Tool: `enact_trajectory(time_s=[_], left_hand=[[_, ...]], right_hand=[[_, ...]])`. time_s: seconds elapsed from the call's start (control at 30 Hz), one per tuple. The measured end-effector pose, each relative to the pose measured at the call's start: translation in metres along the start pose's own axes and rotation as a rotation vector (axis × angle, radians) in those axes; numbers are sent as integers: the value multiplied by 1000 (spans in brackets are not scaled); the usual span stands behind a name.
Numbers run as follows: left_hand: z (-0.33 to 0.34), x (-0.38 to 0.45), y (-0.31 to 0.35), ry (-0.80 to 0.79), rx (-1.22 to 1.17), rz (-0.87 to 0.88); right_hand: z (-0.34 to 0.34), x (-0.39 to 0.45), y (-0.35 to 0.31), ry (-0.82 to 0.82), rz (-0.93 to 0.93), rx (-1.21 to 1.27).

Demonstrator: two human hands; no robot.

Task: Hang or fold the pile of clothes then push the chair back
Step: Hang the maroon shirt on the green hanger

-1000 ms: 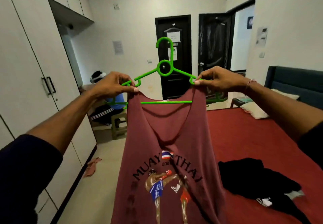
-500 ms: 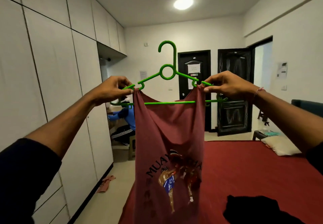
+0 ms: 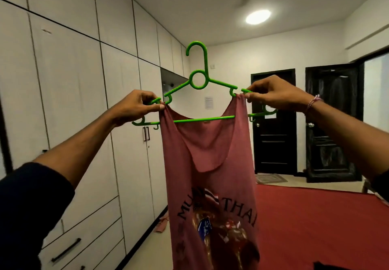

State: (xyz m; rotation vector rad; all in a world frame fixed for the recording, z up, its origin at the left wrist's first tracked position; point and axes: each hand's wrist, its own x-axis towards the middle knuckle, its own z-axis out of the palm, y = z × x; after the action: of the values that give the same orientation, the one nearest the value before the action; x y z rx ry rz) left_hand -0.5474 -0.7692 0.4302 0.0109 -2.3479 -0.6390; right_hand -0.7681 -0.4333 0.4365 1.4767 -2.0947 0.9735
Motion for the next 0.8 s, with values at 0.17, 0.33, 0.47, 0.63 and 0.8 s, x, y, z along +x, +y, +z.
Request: enact_trajectory(time_s=[0.17, 0.33, 0.47, 0.63, 0.8], left_hand=[[-47, -25, -4, 49, -1, -64], [-101, -57, -7, 66, 44, -126], [-152, -87, -9, 43, 93, -198], [-206, -126, -10, 134, 130, -272], [-261, -174, -17, 282, 175, -337]], right_hand=[[18, 18, -30, -9, -49, -34], [50, 32, -69, -113, -97, 128], [75, 44, -106, -175, -176, 298], [111, 71, -151, -209, -305, 394], [146, 98, -211, -225, -384, 460]])
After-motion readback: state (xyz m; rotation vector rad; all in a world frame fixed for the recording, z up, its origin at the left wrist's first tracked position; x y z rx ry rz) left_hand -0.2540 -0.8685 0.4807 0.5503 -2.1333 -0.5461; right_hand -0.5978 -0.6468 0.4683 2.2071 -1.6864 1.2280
